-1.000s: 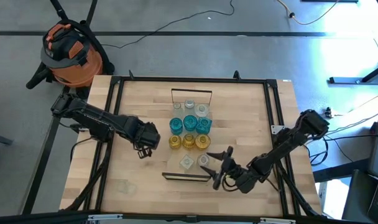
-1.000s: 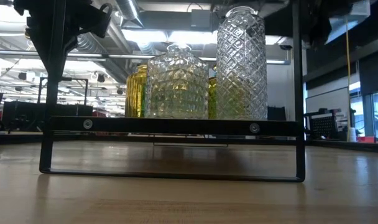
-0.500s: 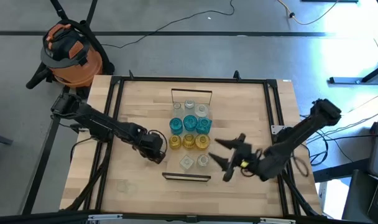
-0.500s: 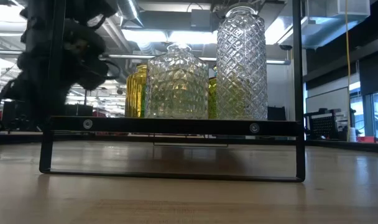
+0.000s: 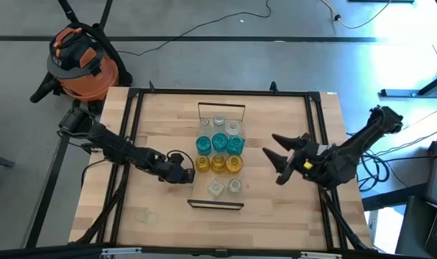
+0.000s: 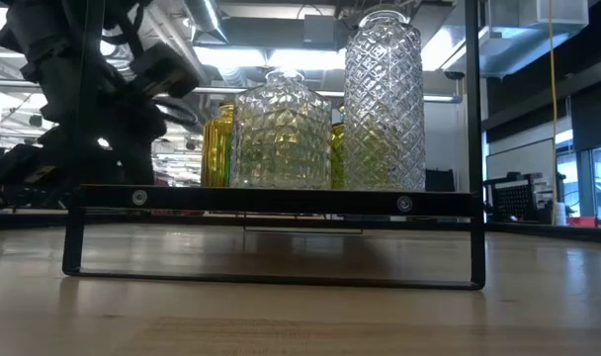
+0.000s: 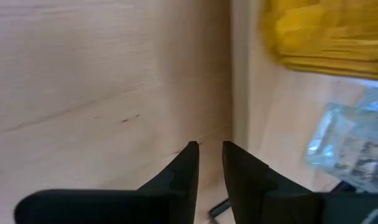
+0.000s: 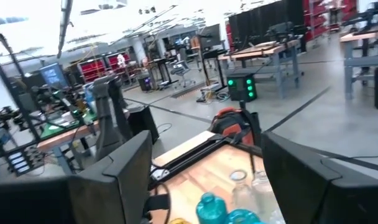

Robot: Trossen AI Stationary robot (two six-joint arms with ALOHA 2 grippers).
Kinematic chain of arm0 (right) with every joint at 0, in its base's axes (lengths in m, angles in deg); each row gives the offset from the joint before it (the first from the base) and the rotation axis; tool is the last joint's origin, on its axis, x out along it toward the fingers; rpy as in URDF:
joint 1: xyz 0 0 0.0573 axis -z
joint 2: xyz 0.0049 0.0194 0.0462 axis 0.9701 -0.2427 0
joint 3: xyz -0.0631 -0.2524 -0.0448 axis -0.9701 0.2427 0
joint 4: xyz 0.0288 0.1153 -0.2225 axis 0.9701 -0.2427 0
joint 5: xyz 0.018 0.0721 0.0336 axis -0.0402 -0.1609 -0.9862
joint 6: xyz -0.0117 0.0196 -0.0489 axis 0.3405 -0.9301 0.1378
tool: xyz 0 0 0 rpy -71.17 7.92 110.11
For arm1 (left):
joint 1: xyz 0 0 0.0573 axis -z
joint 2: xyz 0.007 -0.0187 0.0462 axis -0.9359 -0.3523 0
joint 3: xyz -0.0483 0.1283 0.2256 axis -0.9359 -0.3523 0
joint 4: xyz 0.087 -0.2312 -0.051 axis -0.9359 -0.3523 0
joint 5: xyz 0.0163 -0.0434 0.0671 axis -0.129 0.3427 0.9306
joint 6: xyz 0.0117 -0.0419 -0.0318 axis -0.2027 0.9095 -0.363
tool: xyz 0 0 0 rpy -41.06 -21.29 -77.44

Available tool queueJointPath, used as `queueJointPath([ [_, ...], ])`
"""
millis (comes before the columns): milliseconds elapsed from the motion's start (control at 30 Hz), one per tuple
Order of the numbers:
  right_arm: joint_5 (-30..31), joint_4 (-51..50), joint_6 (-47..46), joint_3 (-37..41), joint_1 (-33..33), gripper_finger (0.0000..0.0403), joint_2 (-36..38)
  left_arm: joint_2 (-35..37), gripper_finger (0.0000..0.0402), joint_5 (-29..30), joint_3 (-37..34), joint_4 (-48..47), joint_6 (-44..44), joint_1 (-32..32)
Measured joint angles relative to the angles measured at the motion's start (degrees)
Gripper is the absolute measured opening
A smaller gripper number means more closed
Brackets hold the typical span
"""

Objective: Sort vases onto shelf
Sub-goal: Adjust the shelf

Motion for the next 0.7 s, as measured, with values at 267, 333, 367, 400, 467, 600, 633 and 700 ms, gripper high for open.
queueJointPath([
  [267, 2.9, -0.6, 1.2, 0.0, 0.0, 0.0261, 1.7, 0.0, 0.0064, 2.6, 0.0, 1.6, 2.8, 1.8],
  [333, 3.2, -0.7, 1.3, 0.0, 0.0, 0.0261, 1.7, 0.0, 0.0064, 3.8, 0.0, 2.7, 3.4, 2.7],
  [367, 3.4, -1.1, 1.3, 0.0, 0.0, 0.0261, 1.7, 0.0, 0.0064, 4.5, 0.0, 3.0, 4.3, 3.2],
  [400, 3.5, -1.6, 1.2, 0.0, 0.0, 0.0261, 1.7, 0.0, 0.0064, 5.1, 0.0, 3.0, 5.1, 3.7],
  [467, 3.6, -2.0, 1.2, 0.0, 0.0, 0.0261, 1.7, -0.2, 0.0064, 6.2, 0.0, 3.0, 6.8, 4.7],
  [600, 3.6, -2.3, 1.3, 0.0, 0.0, 0.0261, 1.7, -2.0, 0.0064, 8.2, 0.0, 4.9, 10.3, 6.9],
  [633, 3.6, -2.7, 1.3, 0.0, 0.0, 0.0261, 1.7, -2.8, 0.0064, 8.7, 0.0, 6.7, 10.7, 7.3],
  [700, 3.6, -3.5, 1.3, 0.0, 0.0, 0.0261, 1.6, -4.2, 0.0064, 9.4, 0.0, 9.2, 11.8, 7.9],
])
